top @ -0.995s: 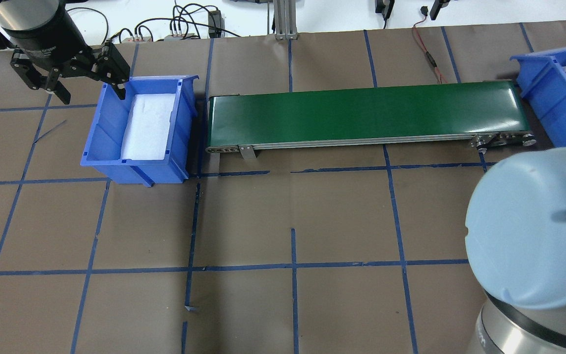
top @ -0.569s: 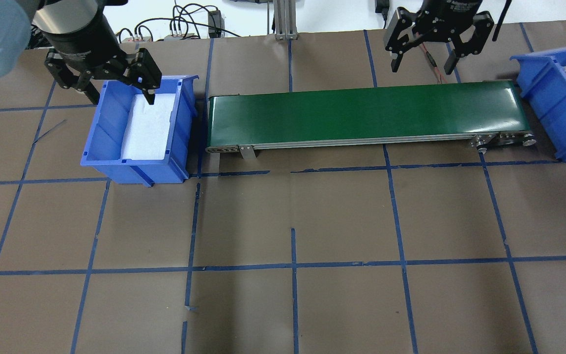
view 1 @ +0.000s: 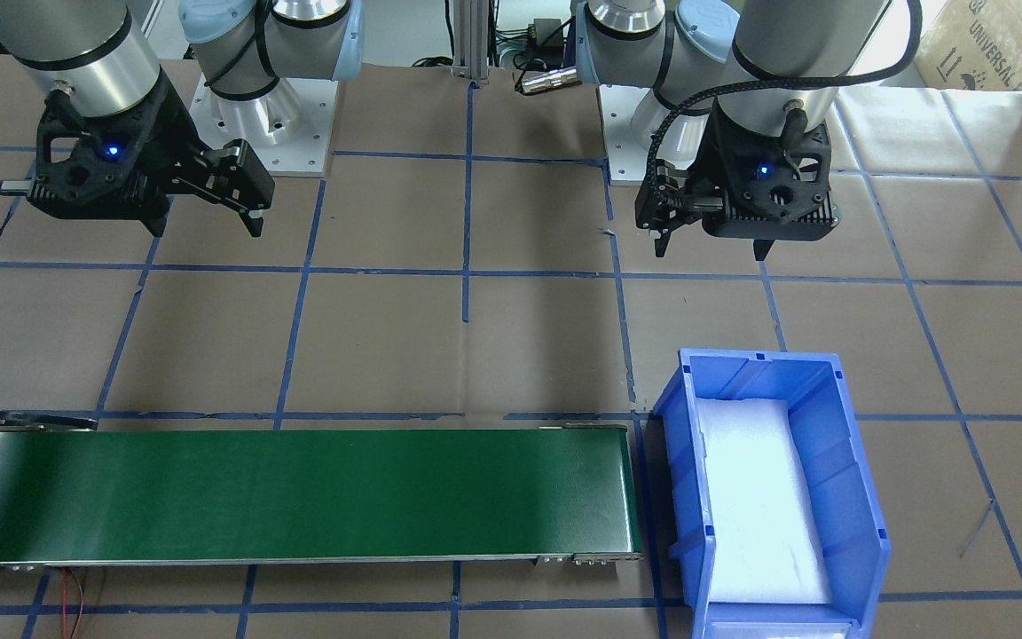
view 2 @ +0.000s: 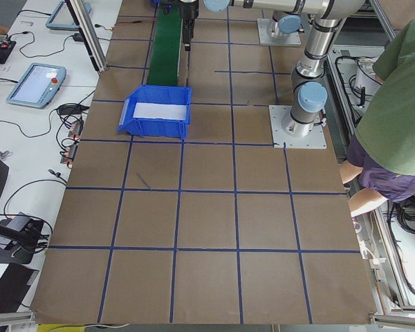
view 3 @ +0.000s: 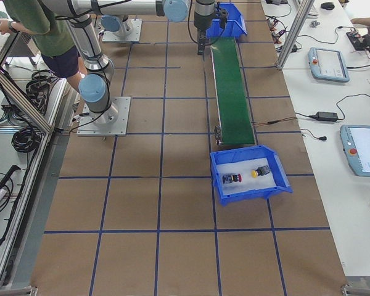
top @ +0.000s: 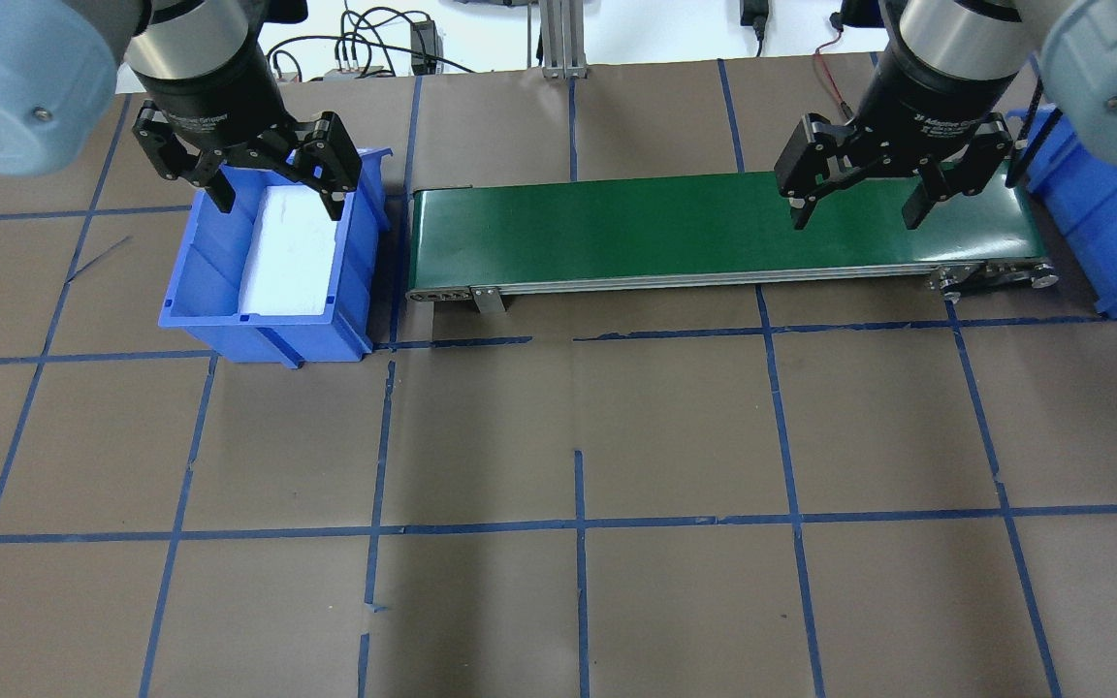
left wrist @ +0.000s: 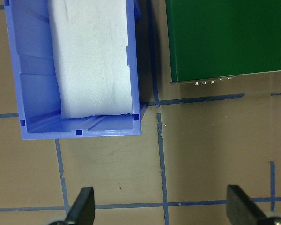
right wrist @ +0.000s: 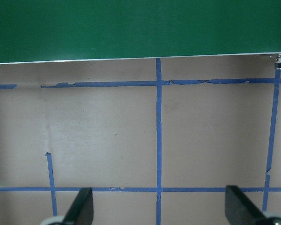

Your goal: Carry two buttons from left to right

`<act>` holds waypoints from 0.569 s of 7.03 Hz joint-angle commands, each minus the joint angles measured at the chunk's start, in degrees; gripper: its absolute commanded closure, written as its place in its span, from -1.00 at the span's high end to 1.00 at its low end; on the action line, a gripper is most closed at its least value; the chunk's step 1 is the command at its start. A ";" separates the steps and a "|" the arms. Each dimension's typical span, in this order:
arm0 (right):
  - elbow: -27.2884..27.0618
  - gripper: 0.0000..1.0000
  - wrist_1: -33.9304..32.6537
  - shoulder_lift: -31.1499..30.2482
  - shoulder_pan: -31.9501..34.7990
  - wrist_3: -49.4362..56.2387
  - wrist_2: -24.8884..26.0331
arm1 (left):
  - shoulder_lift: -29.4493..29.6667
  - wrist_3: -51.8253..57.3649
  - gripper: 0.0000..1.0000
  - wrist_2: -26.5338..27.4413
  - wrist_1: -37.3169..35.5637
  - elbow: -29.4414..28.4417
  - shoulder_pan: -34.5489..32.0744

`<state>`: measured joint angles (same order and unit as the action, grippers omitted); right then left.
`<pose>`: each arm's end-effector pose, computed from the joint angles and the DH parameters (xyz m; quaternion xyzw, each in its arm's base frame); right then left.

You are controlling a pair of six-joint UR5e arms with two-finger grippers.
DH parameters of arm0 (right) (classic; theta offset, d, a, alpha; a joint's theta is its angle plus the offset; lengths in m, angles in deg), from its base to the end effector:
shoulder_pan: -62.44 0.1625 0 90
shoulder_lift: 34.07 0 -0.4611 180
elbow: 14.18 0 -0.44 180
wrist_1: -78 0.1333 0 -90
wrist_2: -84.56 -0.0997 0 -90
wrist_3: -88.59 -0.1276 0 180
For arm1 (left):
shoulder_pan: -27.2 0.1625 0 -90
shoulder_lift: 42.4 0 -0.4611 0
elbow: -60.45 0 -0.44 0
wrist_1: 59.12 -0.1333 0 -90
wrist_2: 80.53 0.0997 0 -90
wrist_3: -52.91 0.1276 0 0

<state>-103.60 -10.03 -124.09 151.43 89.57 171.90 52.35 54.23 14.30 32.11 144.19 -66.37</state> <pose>0.1297 -0.5388 0.4984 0.0005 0.9997 0.0115 0.0234 -0.1583 -0.5696 0.5070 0.0425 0.9982 -0.0033 0.0421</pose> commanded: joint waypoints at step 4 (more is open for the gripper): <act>-0.59 0.96 3.22 -2.88 0.49 1.13 0.11 | 0.34 -0.18 1.00 0.01 0.00 0.02 -0.03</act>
<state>-104.15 -6.93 -126.96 151.92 90.64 172.01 52.62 54.06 14.31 32.11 144.21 -66.44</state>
